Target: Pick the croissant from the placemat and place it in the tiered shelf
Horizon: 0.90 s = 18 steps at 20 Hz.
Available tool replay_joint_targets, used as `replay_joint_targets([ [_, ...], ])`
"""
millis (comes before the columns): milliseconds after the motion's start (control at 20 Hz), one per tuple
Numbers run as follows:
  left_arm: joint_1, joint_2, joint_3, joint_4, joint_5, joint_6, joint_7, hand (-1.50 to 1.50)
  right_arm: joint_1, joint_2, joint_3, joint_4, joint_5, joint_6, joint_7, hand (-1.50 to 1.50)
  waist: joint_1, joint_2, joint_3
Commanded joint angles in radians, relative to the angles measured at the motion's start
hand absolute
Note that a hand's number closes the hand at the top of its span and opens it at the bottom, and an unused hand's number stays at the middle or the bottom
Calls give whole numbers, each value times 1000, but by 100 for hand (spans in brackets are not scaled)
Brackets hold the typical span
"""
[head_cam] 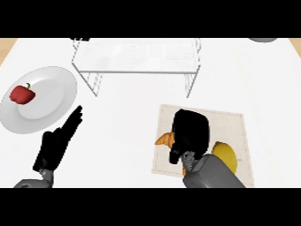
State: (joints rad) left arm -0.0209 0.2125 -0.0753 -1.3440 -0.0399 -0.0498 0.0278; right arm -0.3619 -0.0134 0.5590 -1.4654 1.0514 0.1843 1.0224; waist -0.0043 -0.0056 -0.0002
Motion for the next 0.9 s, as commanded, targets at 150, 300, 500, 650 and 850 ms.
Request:
replay_joint_targets([
  [150,35,-5,-9,-38,-18,14,15,0,-14,13,26,-348,75,123,293,150,-11,-6,-1],
  [300,-15,-19,-13,-29,-21,18,51,0,-64,13,46,-420,173,155,316,150,-11,-3,-1],
  [500,-15,-17,-14,-40,-19,10,71,0,-217,13,-32,-491,163,58,321,150,6,-1,-1],
  [650,-19,10,20,-20,11,-23,60,0,-325,13,-130,-515,161,106,311,150,7,2,-1],
  [850,17,-31,-17,-1,-32,6,2,0,-442,13,-178,-412,152,105,324,150,14,4,-1],
])
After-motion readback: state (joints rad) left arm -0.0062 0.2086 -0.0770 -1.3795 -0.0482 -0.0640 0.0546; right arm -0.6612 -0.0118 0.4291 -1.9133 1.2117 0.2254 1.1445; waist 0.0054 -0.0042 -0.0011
